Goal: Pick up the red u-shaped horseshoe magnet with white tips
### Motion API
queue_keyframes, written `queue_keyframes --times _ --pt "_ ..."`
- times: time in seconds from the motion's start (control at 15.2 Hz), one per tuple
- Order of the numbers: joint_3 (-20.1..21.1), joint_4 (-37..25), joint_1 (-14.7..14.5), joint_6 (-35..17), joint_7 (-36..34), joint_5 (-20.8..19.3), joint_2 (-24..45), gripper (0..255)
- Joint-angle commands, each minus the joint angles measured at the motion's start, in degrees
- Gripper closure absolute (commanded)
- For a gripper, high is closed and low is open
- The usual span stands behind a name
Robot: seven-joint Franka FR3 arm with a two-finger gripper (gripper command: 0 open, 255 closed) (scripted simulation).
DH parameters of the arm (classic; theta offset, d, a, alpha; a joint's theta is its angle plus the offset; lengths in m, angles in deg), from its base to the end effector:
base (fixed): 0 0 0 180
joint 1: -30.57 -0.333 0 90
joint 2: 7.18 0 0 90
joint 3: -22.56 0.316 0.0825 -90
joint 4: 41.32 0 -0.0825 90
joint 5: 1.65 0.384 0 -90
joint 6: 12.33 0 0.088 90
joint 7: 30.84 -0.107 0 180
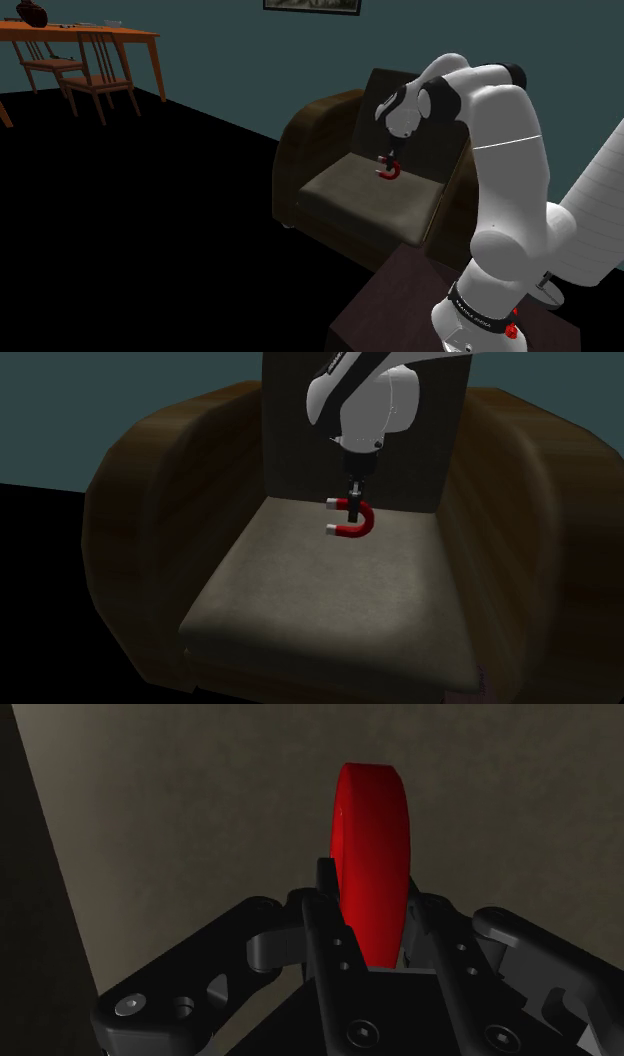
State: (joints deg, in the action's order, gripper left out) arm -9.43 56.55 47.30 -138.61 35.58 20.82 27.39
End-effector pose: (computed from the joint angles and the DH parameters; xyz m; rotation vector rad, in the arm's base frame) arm 0.4805 -0.4663 0.2823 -3.1306 -0.2411 -0.0142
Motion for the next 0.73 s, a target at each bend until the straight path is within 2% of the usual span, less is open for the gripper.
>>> queue_keyframes --times 0.0,0.66 --pt "-0.41 -0.39 -0.24 1.15 -0.37 -0.56 -0.83 255" --pt "-1.87 -2.06 -1.12 5.66 -1.7 -2.73 -4.04 255"
